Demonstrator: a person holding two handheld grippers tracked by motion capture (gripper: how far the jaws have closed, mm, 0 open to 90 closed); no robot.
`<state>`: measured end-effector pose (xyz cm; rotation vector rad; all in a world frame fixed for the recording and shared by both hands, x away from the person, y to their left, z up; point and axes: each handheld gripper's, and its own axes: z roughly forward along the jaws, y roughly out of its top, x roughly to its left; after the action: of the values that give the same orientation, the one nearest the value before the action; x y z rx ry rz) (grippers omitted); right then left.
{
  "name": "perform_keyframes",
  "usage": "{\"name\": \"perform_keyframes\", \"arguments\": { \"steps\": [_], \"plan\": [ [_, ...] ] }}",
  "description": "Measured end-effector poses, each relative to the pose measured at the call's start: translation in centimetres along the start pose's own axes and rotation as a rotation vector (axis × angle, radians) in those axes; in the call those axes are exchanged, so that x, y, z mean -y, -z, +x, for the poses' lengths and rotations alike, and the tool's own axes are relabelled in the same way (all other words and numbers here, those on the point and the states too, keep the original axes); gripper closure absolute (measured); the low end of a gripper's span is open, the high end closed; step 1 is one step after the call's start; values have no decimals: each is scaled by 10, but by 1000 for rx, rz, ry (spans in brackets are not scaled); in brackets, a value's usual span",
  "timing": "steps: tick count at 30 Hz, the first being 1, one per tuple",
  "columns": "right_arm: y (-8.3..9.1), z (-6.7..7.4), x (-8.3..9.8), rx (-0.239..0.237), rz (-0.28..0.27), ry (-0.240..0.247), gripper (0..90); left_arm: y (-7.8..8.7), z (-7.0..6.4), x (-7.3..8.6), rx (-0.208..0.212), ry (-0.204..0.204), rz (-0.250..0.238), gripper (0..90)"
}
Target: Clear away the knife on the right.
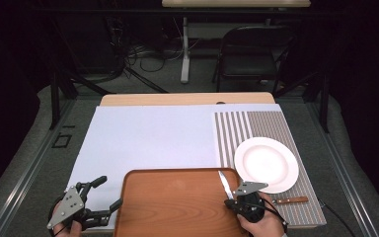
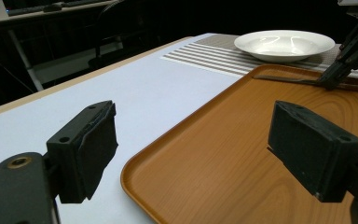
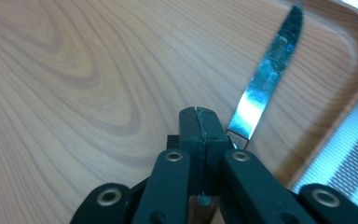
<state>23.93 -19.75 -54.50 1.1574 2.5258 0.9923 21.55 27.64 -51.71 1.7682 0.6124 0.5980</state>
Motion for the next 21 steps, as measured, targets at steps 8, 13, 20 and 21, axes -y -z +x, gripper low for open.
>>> {"name": "perform_keyframes", "arguments": {
  "steps": [8,13,20,21],
  "plan": [
    [5,-5,4,21,17,-4,900,-1,-1,0,3,-1,3,152],
    [8,-5,4,11,0,4,900,-1,-1,0,1,0,4,152],
    [13,-3,1,-24,-3,76,862,0,0,1,-1,0,10,152],
    [13,-3,1,-21,-6,85,853,0,-1,1,-2,2,10,152]
  ]
}}
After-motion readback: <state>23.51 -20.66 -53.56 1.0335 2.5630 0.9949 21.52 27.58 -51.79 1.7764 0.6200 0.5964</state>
